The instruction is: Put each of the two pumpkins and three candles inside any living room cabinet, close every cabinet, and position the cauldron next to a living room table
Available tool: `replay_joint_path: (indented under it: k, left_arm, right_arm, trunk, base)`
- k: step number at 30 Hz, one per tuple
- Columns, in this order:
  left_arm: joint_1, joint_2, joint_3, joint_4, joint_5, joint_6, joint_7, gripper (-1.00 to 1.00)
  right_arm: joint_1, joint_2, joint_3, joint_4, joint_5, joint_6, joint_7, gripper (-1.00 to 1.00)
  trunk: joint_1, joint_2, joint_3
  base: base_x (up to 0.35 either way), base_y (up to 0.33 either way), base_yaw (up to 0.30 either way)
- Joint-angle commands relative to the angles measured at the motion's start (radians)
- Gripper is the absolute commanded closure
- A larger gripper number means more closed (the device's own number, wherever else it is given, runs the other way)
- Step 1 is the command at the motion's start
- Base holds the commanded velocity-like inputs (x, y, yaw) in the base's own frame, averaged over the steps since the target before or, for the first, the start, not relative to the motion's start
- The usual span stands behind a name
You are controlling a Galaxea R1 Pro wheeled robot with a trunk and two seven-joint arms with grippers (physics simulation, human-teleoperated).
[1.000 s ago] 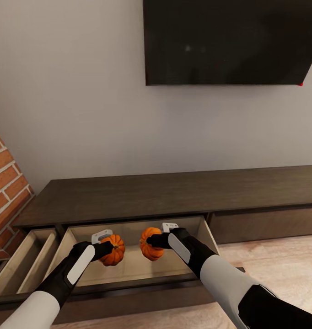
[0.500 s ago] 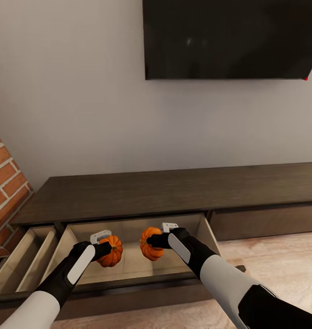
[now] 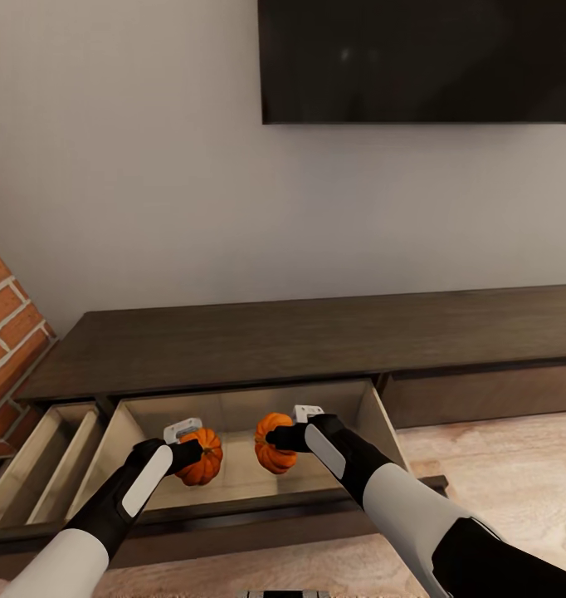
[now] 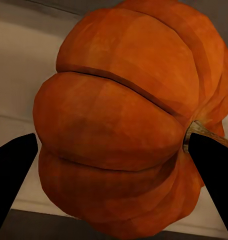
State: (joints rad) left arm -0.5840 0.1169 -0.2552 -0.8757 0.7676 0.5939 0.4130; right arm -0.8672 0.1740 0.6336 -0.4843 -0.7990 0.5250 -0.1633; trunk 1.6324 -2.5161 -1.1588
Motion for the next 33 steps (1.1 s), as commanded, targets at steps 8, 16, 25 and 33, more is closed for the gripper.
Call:
replay_joint_path:
  k: [8, 16, 25, 33]
  left_arm:
    - [-0.001, 0.001, -0.004, -0.002, 0.010, 0.000, 0.010, 1.00]
    - [-0.001, 0.001, -0.004, -0.003, 0.010, 0.000, 0.010, 1.00]
    - [-0.001, 0.001, -0.004, -0.003, 0.010, 0.000, 0.010, 1.00]
    - [-0.001, 0.001, -0.005, -0.003, 0.011, 0.000, 0.010, -1.00]
  right_arm:
    - [-0.001, -0.001, 0.006, -0.003, -0.011, 0.001, -0.012, 1.00]
    - [-0.001, -0.001, 0.006, -0.002, -0.011, 0.001, -0.012, 1.00]
    - [-0.001, -0.001, 0.006, -0.002, -0.011, 0.015, -0.012, -1.00]
    - [-0.001, -0.001, 0.006, -0.003, -0.011, 0.019, -0.012, -1.00]
  trunk:
    - [0.002, -0.002, -0.020]
    - [0.002, -0.002, -0.020]
    - [0.002, -0.002, -0.020]
    - [0.002, -0.002, -0.020]
  base:
    - [0.000, 0.000, 0.000]
    - [0.000, 0.000, 0.000]
    - [0.000, 0.000, 0.000]
    - [0.000, 0.000, 0.000]
